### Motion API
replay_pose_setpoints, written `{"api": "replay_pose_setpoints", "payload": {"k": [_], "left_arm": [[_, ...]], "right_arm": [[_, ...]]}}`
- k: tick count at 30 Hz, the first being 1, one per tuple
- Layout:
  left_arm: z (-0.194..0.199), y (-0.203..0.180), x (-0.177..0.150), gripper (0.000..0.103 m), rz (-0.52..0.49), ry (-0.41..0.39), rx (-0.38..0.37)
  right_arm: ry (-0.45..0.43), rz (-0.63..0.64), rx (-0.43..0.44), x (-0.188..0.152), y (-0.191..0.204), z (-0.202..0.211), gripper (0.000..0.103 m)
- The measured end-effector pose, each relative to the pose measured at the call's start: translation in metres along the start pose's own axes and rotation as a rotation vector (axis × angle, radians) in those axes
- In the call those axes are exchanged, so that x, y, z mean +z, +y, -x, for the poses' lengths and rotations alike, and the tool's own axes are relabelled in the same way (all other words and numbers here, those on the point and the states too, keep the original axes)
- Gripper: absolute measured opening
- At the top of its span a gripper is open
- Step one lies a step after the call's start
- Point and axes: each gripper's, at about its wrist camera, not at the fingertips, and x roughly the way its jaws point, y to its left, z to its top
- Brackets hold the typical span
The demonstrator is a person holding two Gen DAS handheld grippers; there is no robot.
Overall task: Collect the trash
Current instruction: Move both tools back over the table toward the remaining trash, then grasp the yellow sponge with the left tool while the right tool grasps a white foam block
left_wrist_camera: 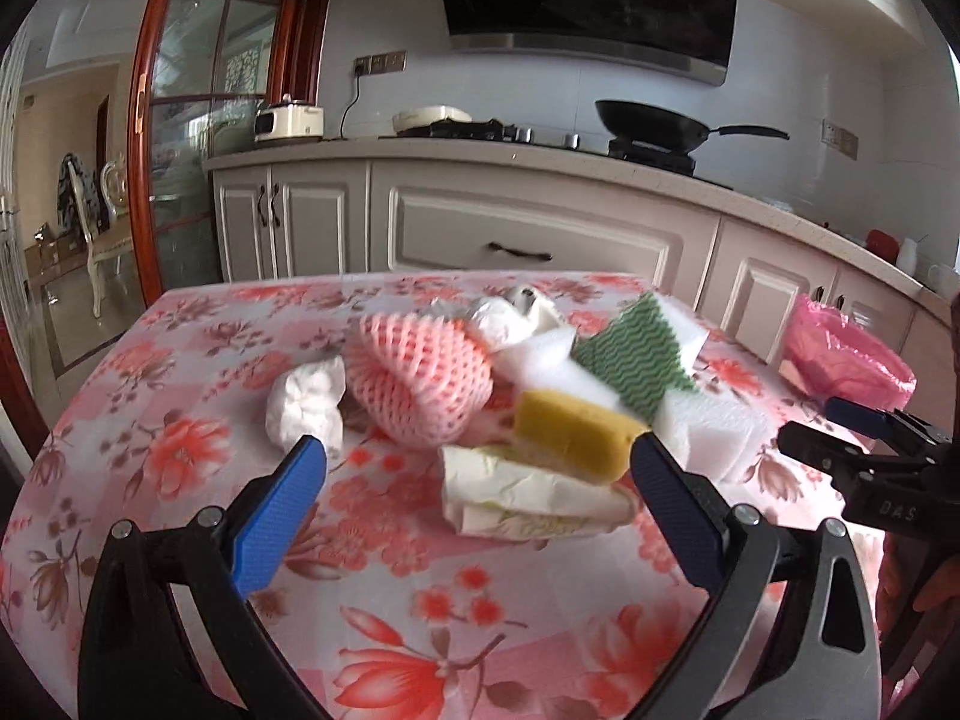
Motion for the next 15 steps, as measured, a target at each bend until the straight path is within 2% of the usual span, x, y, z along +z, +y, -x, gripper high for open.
{"api": "replay_pose_setpoints", "payload": {"k": [5, 12, 13, 15], "left_arm": [[-0.012, -0.003, -0.005, 0.098, -0.030, 0.016, 0.026], [-0.021, -0.013, 0.003, 0.098, -0.024, 0.026, -0.017], [-0.021, -0.014, 0.005, 0.098, -0.025, 0.026, -0.023], [-0.025, -0.018, 0.007, 0.098, -0.031, 0.037, -0.030]], "right_arm": [[0.073, 0.024, 0.000, 0.004, -0.004, -0.028, 0.085], [0.114, 0.069, 0.065, 0.015, 0.004, -0.052, 0.084], [0.116, 0.075, 0.073, 0.016, 0.005, -0.054, 0.082], [0.126, 0.081, 0.097, 0.015, 0.006, -0.056, 0.071]]}}
